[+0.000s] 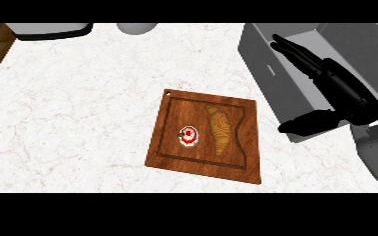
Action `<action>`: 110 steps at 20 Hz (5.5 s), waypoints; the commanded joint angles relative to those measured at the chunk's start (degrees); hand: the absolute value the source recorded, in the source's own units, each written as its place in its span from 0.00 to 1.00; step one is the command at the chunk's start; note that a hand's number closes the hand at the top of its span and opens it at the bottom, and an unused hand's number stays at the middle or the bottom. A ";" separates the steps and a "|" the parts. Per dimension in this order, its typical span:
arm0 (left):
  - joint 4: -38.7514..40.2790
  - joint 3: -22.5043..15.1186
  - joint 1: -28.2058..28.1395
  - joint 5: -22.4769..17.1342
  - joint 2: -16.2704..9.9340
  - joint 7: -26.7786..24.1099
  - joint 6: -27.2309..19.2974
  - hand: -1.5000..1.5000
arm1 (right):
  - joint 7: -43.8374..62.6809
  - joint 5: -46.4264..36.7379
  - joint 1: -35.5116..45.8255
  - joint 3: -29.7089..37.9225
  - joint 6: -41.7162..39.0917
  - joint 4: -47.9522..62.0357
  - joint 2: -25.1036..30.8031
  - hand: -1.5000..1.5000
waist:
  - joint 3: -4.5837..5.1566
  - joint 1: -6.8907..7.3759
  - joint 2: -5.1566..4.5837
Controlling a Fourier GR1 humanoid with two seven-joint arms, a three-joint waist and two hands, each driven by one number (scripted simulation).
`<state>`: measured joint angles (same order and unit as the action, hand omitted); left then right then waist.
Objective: Pick the croissant from the cutting board and place it in the cardboard box
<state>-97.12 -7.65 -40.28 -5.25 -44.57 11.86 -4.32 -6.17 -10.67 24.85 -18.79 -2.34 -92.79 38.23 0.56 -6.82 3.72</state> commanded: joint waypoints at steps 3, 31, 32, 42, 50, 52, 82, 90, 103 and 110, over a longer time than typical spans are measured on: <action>-11.30 1.57 14.64 -2.18 4.61 -11.50 -0.53 0.50 | 2.48 -6.92 3.30 -5.39 -6.00 -1.22 6.05 0.00 | 1.08 -2.44 -0.18; -4.27 -2.00 40.72 -1.76 12.74 -15.80 3.27 0.50 | 54.67 -23.35 12.15 -29.54 -34.99 -9.27 -12.30 0.00 | -0.37 3.25 -3.56; -1.37 -2.71 43.64 -0.98 13.90 -14.84 2.90 0.50 | 57.79 -23.79 13.83 -28.87 -36.33 -8.96 -14.34 0.00 | -0.39 3.61 -3.70; 5.12 -1.43 47.80 0.93 17.42 -17.88 7.17 0.50 | 61.23 -31.31 8.13 -27.98 -38.56 -6.54 -20.54 0.00 | -0.55 6.78 -3.62; 13.57 0.15 54.24 3.45 21.21 -18.60 8.96 0.50 | 57.68 -38.75 5.51 -26.35 -38.57 -3.32 -23.07 0.00 | -0.55 6.54 -3.70; 5.42 -0.44 49.57 4.51 21.83 -16.07 7.92 0.50 | 56.40 -39.81 5.11 -25.29 -39.75 -1.15 -25.67 0.00 | -0.56 6.99 -3.63; 4.98 4.77 50.52 10.09 27.79 -14.14 14.23 0.50 | 28.20 -60.58 1.48 -21.21 -21.50 15.94 -26.12 1.00 | -0.58 7.27 -3.69; 6.54 6.50 52.50 9.64 27.70 -13.53 14.90 0.50 | 8.19 -56.67 -1.35 -24.26 -15.64 5.88 -18.93 1.00 | -0.64 6.47 -3.46; 6.98 7.51 47.25 10.05 27.25 -16.63 14.51 0.50 | -32.49 -34.60 -16.73 -19.98 0.82 -26.85 7.57 1.00 | -0.81 3.79 -3.27; 7.51 8.43 49.59 10.32 27.04 -15.73 13.91 0.50 | -31.40 -6.46 -24.30 3.36 -1.76 -27.90 11.95 1.00 | -0.63 3.18 -3.75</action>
<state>-90.16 0.91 8.98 4.42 -17.54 -3.90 9.85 -38.46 -30.30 3.65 -25.77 -2.90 -120.23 48.33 -0.16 -3.51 0.23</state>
